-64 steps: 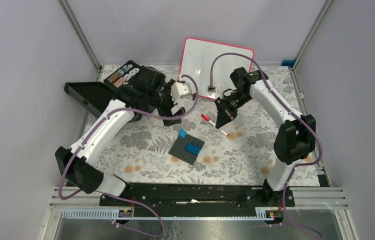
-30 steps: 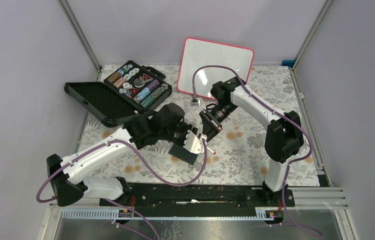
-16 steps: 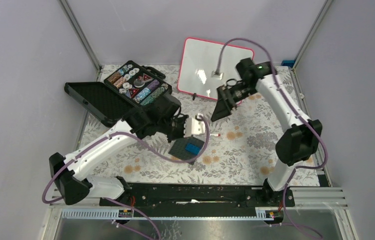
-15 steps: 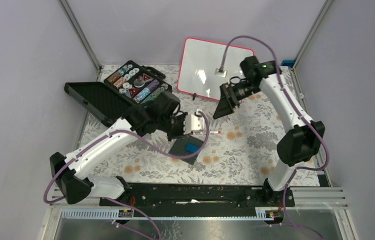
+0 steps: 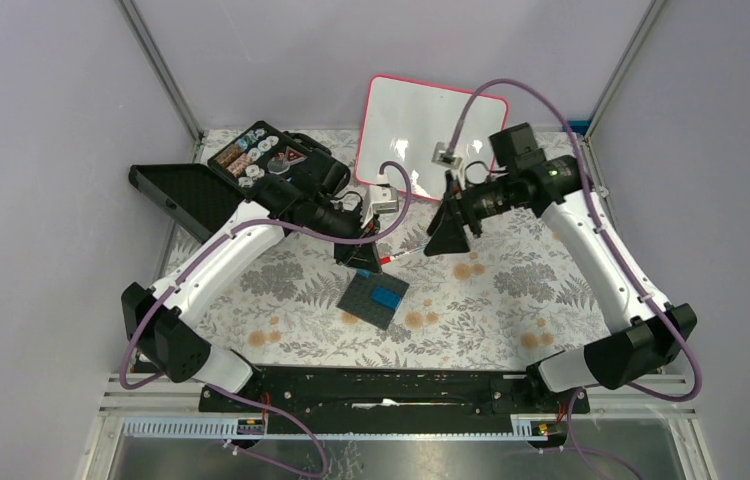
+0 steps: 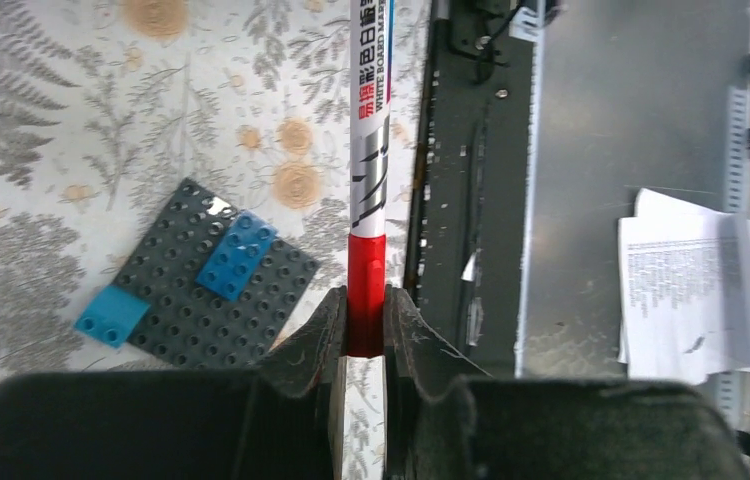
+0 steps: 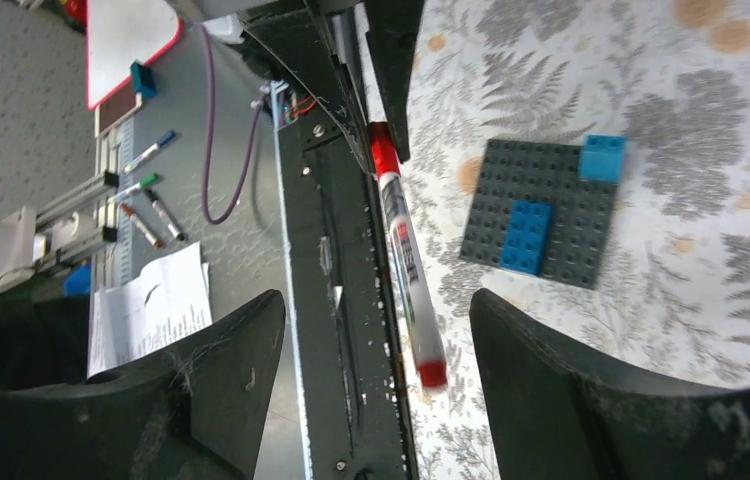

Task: Write a sentence on the whiteboard
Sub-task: Open the pen cap of the whiteboard marker.

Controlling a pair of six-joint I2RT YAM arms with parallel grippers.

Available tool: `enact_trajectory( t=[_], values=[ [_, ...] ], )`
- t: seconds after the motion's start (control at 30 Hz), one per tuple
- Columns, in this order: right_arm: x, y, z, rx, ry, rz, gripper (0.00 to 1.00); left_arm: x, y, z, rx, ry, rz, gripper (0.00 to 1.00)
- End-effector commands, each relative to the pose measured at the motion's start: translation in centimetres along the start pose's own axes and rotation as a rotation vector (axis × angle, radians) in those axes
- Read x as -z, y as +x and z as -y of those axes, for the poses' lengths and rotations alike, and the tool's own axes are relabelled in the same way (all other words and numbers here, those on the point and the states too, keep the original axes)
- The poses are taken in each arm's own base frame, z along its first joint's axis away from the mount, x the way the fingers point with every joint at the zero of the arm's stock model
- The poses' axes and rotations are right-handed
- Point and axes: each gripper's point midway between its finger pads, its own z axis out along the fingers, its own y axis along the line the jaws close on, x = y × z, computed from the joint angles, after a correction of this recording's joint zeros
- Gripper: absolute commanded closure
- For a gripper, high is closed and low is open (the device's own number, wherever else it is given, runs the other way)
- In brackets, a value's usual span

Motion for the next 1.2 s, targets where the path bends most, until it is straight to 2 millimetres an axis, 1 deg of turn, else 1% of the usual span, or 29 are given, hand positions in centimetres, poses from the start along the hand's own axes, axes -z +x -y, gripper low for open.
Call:
enact_trajectory(
  t=[0.0,0.07,0.13,0.3,0.43,0.5,0.57,0.73,0.83,1.1,1.17],
  values=[
    [-2.6,0.7,-1.0,-0.004,-0.042,-0.042,0.26,0.5,-1.9,2.7,-0.016,0.121,0.073,1.00],
    [-2.9,0.5,-1.2,-0.015,-0.057,-0.027,0.27,0.5,-1.9,3.0,-0.031,0.136,0.092,1.00],
    [-2.9,0.2,-1.8,-0.032,-0.086,-0.009,0.30,0.5,-2.1,3.0,-0.037,0.132,0.109,1.00],
    [-3.1,-0.2,-3.4,-0.080,-0.156,0.024,0.41,0.5,-2.8,2.7,-0.035,0.117,0.125,1.00],
    [-3.1,-0.2,-3.5,-0.097,-0.147,0.030,0.48,0.3,-2.7,2.6,-0.015,0.126,0.121,1.00],
    [-3.1,0.0,-3.5,-0.102,-0.140,0.030,0.54,0.4,-2.8,2.8,-0.020,0.132,0.131,1.00],
    [-3.1,0.1,-3.5,-0.111,-0.134,0.031,0.57,0.4,-3.1,2.7,-0.014,0.119,0.142,1.00],
    [-3.6,0.3,-4.1,-0.110,-0.145,0.017,0.61,0.4,-3.2,2.6,-0.006,0.121,0.143,1.00],
    [-4.1,0.6,-4.2,-0.118,-0.151,0.003,0.66,0.3,-3.5,2.6,-0.003,0.132,0.144,1.00],
    [-4.5,0.7,-4.4,-0.112,-0.157,-0.010,0.67,0.3,-3.5,2.8,-0.004,0.151,0.142,1.00],
    [-4.6,0.8,-4.4,-0.114,-0.157,-0.015,0.72,0.3,-3.6,2.9,-0.004,0.155,0.142,1.00]
  ],
)
